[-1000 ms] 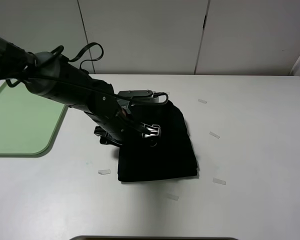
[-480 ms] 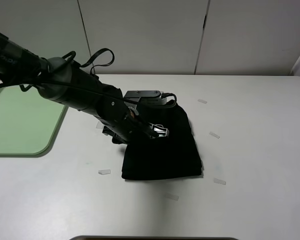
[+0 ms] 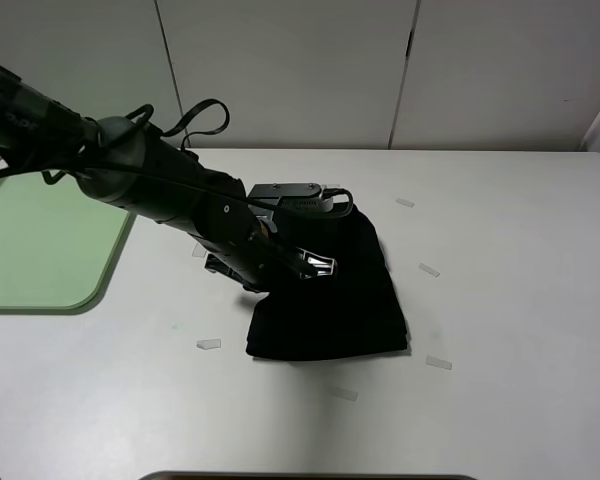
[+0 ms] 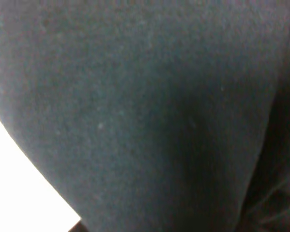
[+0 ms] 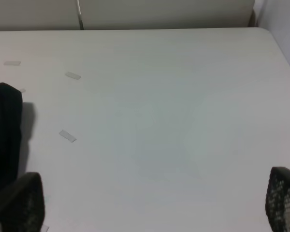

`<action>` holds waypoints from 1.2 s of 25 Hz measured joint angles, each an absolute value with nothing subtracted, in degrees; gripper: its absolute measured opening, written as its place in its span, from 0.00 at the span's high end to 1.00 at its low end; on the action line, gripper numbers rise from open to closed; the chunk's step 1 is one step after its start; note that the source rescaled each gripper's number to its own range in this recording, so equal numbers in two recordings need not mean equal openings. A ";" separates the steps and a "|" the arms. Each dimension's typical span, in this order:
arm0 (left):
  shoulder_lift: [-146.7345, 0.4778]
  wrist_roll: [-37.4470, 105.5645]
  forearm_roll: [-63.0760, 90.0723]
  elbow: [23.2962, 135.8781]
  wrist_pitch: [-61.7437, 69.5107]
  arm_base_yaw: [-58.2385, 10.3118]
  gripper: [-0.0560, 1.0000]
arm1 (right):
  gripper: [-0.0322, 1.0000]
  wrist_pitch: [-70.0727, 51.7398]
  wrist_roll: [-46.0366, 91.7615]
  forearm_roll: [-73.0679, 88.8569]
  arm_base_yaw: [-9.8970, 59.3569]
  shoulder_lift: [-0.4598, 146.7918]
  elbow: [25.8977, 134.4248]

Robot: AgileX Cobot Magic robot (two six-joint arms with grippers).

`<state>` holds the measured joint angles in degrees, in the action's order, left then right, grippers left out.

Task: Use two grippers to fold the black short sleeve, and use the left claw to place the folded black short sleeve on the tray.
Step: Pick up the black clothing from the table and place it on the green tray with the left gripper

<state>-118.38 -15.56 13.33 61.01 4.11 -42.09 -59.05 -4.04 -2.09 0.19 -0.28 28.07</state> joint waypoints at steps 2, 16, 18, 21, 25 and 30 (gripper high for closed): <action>-118.19 -15.56 13.55 61.01 4.90 -41.54 0.74 | 0.00 -59.05 -4.04 -2.09 0.19 -0.28 28.07; -110.46 -7.46 13.50 60.96 22.21 -30.73 0.76 | 0.00 -59.05 -4.04 -2.09 0.19 -0.28 28.07; -109.55 -5.68 13.43 60.96 24.01 -28.72 0.76 | 0.00 -59.05 -4.04 -2.09 0.19 -0.28 28.07; -108.35 -2.80 13.32 60.96 26.18 -25.42 0.76 | 0.00 -59.05 -4.04 -2.09 0.19 -0.28 28.07; -107.56 0.00 11.87 60.96 28.00 -21.11 0.76 | 0.00 -59.05 -4.04 -2.09 0.19 -0.28 28.07; -106.43 0.42 8.44 60.96 29.72 -16.32 0.76 | 0.00 -59.05 -4.04 -2.09 0.19 -0.28 28.07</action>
<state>-106.43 0.42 8.44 60.96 29.72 -16.32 -59.05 -4.04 -2.09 0.19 -0.28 28.07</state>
